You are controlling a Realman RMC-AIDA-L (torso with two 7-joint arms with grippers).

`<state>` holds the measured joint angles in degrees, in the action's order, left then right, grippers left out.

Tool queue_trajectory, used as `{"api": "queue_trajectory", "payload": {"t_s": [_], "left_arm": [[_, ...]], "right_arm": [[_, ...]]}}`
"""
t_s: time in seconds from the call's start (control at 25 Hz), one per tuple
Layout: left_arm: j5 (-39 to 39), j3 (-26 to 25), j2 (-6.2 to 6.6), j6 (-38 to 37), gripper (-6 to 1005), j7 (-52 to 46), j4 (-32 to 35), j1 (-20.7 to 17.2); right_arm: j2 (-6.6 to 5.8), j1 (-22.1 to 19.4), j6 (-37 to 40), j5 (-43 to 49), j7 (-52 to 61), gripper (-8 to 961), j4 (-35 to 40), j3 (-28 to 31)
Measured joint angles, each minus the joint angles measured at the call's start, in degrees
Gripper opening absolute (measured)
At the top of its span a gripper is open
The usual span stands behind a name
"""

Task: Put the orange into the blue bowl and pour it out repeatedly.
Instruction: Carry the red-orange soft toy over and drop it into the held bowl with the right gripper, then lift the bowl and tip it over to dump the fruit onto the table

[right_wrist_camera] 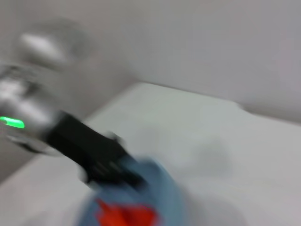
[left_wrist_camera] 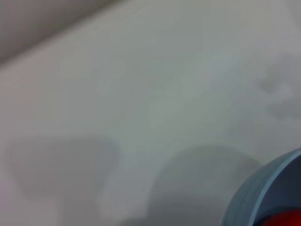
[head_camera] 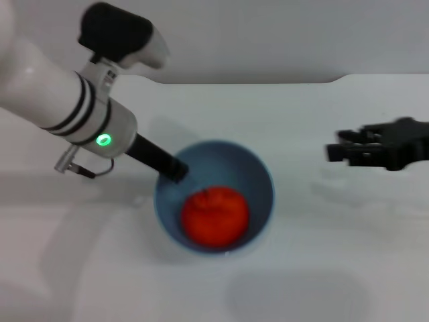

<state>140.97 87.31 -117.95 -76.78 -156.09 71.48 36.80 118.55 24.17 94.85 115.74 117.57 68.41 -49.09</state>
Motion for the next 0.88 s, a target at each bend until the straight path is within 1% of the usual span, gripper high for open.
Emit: {"api": "queue_trajectory", "payload": {"t_s": [0.08, 0.12, 0.16, 0.2, 0.24, 0.28, 0.32, 0.44, 0.52, 0.6, 0.64, 0.68, 0.76, 0.88], "left_arm": [[0.37, 0.33, 0.00, 3.08, 0, 0.20, 4.24, -3.31], [0.43, 0.94, -0.02, 5.15, 0, 0.65, 6.86, -5.58], [0.43, 0.94, -0.02, 5.15, 0, 0.65, 6.86, -5.58], [0.30, 3.52, -0.10, 12.05, -1, 2.69, 12.54, -10.73], [0.29, 4.26, -0.08, 13.85, -1, 3.17, 13.71, -11.82], [0.17, 6.05, -0.07, 17.87, -1, 4.26, 16.19, -14.30], [0.17, 7.36, -0.05, 20.86, -1, 5.17, 17.48, -15.88], [0.31, 13.96, -0.04, 33.48, 0, 10.82, 21.32, -22.44], [1.11, 19.25, -0.01, 42.31, 0, 16.86, 21.92, -25.92], [3.30, 24.00, -0.04, 50.33, 0, 22.09, 21.39, -28.61], [3.30, 24.00, -0.04, 50.33, 0, 22.09, 21.39, -28.61], [7.71, 30.12, -0.13, 61.80, 0, 25.88, 19.39, -31.49], [11.04, 33.49, -0.16, 69.45, 0, 27.08, 17.42, -32.79], [16.36, 39.14, -0.30, 85.20, 0, 30.57, 12.03, -34.18]], "right_arm": [[0.05, -0.98, -0.11, 3.85, 0.72, 473, -0.81, 3.91], [0.08, -1.49, -0.09, 5.10, 0.87, 474, -1.24, 5.59], [0.11, -2.48, 0.01, 6.12, 0.91, 474, -2.10, 8.12], [0.11, -2.95, 0.03, 6.40, 0.92, 475, -2.52, 9.18], [0.11, -2.95, 0.03, 6.40, 0.92, 476, -2.52, 9.18], [0.10, -3.82, 0.08, 7.10, 0.93, 477, -3.12, 11.36], [0.10, -3.82, 0.08, 7.10, 0.93, 477, -3.12, 11.36], [0.15, -4.41, 0.13, 7.68, 0.93, 480, -3.47, 12.78], [0.15, -4.51, 0.10, 7.71, 0.83, 481, -3.94, 12.94], [0.14, -4.52, -0.13, 7.74, 0.68, 483, -4.60, 12.83], [0.12, -4.47, -0.25, 7.76, 0.64, 484, -5.01, 12.68], [0.08, -4.40, -0.29, 7.77, 0.62, 484, -5.32, 12.57], [0.01, -4.26, -0.33, 7.79, 0.60, 486, -5.67, 12.50], [-0.01, -4.23, -0.35, 7.80, 0.57, 488, -5.59, 12.86]]}}
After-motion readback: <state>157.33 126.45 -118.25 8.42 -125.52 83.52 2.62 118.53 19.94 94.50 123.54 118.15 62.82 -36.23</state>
